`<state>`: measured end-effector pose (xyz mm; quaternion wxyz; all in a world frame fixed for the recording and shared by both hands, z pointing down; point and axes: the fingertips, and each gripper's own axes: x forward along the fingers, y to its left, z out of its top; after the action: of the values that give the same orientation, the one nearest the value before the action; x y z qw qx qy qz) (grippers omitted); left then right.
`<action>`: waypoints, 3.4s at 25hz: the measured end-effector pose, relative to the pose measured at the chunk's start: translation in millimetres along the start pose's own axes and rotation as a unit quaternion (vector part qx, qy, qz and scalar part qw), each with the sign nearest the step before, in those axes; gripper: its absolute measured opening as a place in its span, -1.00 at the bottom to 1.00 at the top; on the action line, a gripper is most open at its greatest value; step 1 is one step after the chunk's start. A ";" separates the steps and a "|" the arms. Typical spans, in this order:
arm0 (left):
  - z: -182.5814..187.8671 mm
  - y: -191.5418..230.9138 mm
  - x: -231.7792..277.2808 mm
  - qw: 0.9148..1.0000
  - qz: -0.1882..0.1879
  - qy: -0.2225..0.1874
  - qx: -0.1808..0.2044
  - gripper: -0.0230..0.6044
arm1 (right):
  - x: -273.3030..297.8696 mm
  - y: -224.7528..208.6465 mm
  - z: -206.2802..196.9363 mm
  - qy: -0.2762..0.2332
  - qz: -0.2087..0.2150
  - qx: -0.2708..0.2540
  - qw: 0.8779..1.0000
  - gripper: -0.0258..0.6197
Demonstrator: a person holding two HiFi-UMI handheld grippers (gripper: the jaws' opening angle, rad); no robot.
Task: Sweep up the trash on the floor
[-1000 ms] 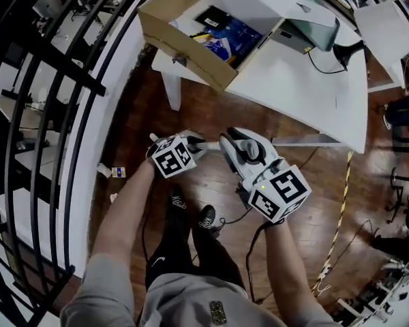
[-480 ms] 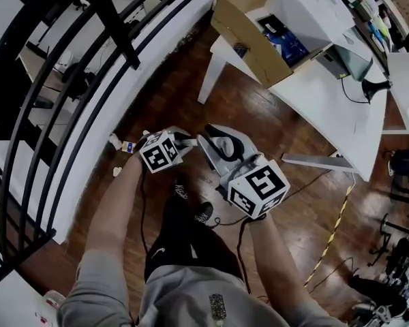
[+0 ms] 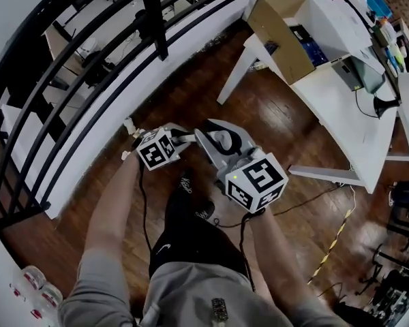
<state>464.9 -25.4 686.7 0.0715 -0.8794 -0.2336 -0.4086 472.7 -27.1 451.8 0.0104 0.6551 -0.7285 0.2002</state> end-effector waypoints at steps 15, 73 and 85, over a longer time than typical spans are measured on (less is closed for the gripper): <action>-100.3 -19.1 -144.5 0.989 0.095 0.014 -0.109 -0.67 | 68.3 135.6 23.1 0.005 0.136 -0.018 0.991 -0.68; -552.9 1.1 -478.5 0.667 0.497 -0.110 -0.543 -0.71 | 436.1 609.6 -53.0 0.118 0.441 -0.102 0.884 -0.36; -590.4 51.7 -489.3 0.623 0.516 -0.099 -0.580 -0.70 | 427.1 532.5 -37.3 0.112 0.373 -0.095 0.916 -0.35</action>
<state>-187.9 -430.3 709.3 -0.2775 -0.7499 0.5383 -0.2663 -107.5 -388.8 456.6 0.0787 0.3049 -0.9296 0.1915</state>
